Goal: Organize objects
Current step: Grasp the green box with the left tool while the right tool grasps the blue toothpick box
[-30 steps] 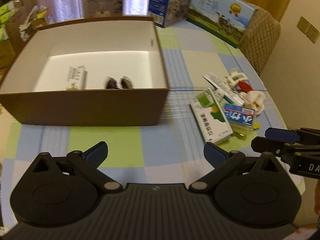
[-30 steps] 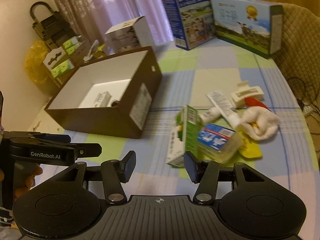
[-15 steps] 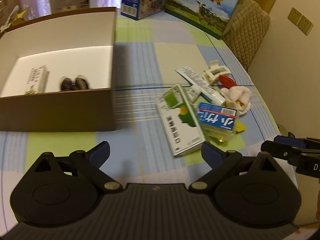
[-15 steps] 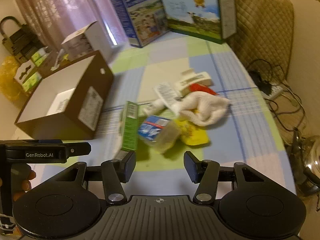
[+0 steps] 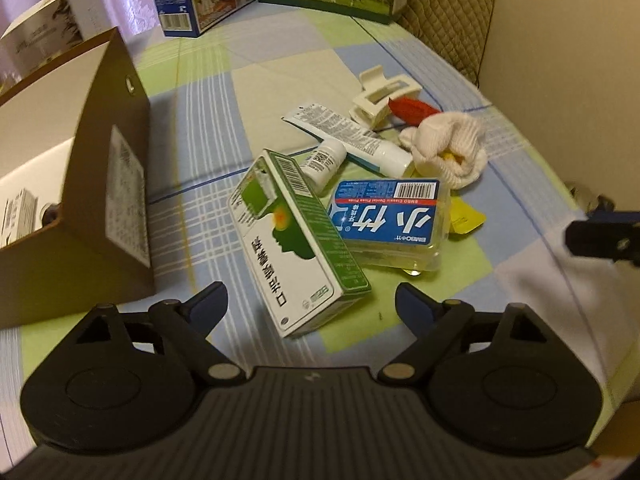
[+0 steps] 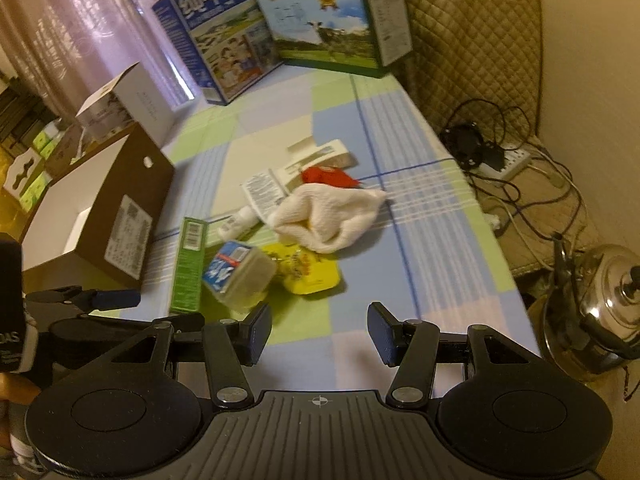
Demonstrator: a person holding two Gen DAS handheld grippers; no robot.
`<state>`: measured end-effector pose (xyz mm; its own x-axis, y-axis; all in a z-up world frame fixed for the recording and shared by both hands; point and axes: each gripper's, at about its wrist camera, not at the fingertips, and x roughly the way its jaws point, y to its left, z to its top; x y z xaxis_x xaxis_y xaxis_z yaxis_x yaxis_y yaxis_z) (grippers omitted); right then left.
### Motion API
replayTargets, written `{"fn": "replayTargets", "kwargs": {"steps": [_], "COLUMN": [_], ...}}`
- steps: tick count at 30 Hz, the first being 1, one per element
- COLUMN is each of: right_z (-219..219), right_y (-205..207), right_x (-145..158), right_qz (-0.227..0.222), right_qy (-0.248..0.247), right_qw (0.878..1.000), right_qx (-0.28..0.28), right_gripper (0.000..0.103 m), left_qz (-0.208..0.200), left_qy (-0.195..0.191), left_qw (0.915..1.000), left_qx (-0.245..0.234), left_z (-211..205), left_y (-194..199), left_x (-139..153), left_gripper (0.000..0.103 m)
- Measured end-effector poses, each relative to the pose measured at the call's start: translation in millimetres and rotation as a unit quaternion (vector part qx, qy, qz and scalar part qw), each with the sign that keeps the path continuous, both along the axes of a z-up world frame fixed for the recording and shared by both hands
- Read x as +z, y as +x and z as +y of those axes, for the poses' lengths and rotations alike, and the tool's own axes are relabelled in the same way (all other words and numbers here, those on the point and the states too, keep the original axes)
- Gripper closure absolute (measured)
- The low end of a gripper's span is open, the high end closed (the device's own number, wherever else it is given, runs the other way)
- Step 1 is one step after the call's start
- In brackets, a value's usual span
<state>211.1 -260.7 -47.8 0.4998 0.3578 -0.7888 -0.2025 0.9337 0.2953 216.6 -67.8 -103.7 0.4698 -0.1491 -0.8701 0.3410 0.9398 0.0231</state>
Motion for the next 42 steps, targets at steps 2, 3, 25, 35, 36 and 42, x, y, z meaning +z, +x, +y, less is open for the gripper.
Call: {"fn": "replayTargets", "kwargs": {"steps": [2,3,25,35,36,42], "right_z": [-6.7,-9.3,-9.6,-13.8,-14.3,-11.8], "right_y": [1.3,2.1,16.1,11.1,10.8,10.1], "right_x": [-1.6,-2.6,-13.0,-14.5,-14.2,-11.1], "right_qz": [0.003,0.005,0.014,0.017,0.015,-0.003], "right_qy": [0.000,0.001,0.004,0.005,0.006,0.024], "right_qw": [1.000,1.000,1.000,1.000,1.000,1.000], "right_qx": [-0.006,-0.009,0.007,-0.002,-0.002,0.018], "right_gripper": [0.053,0.052,0.053,0.053,0.053,0.052], "left_qz": [-0.002,-0.004,0.003,0.006,0.008,0.011], "left_qy": [0.012,0.018,-0.061,-0.014,-0.008,0.005], "left_qw": [0.9999,0.9998,0.9959,0.9989,0.9990,0.9990], "left_qx": [0.000,0.002,0.067,0.043,0.042,0.042], "left_z": [-4.8,-6.5,55.0,35.6,32.9,26.8], "left_y": [3.3,4.8,0.6,47.0,51.2,61.6], "left_x": [-5.5,-7.7,4.6,0.4,-2.4,-12.3], "left_gripper": [0.018,0.021,0.072,0.060,0.060,0.076]}}
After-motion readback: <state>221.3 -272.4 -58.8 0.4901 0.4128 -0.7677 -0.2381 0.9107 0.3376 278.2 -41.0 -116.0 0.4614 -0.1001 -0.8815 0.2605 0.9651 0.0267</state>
